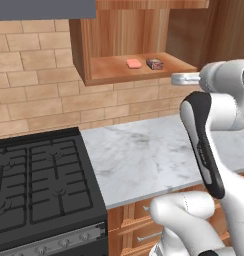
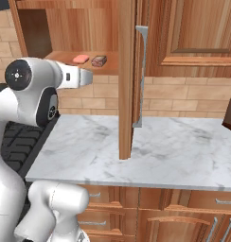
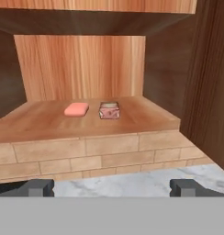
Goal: Pick up the bar soap and bar soap from the sink, and place them back in the cabinet, and close the cabinet door.
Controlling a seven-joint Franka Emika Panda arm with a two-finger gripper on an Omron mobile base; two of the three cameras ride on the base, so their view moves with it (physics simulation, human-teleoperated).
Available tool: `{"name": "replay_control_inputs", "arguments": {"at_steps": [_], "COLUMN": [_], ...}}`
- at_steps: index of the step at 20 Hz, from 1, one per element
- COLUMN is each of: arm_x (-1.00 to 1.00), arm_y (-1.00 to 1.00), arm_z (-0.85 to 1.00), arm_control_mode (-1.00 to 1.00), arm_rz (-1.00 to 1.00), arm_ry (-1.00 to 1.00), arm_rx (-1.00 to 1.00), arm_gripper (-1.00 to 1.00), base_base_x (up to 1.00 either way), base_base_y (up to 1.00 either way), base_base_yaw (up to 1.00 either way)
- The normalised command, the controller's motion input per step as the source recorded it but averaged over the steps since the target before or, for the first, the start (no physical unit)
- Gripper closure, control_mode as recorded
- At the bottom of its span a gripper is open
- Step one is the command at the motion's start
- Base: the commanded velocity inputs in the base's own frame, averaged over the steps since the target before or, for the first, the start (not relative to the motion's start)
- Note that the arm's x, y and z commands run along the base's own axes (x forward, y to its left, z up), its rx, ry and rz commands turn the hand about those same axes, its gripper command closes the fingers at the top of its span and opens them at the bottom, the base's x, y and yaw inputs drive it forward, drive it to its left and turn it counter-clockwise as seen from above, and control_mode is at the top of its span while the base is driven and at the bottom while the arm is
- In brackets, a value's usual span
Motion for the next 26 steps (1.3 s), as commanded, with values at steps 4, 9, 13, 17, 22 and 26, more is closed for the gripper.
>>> {"name": "replay_control_inputs", "arguments": {"at_steps": [4,9,13,17,22,26], "arm_x": [-0.56,-0.48,-0.52,-0.46,-0.55,-0.59], "arm_y": [-0.06,-0.02,-0.03,-0.06,-0.14,-0.18], "arm_z": [0.09,0.16,0.22,0.19,0.08,0.04], "arm_control_mode": [-1.0,-1.0,-1.0,-1.0,-1.0,-1.0], "arm_rz": [0.0,0.0,0.0,0.0,0.0,0.0], "arm_ry": [0.0,0.0,0.0,0.0,-0.01,-0.05], "arm_rx": [0.01,0.01,0.03,0.01,0.0,0.0], "arm_gripper": [-1.0,-1.0,-1.0,-1.0,-1.0,-1.0], "base_base_x": [0.0,0.0,0.0,0.0,0.0,0.0], "base_base_y": [0.0,0.0,0.0,0.0,0.0,0.0], "base_base_yaw": [0.0,0.0,0.0,0.0,0.0,0.0]}}
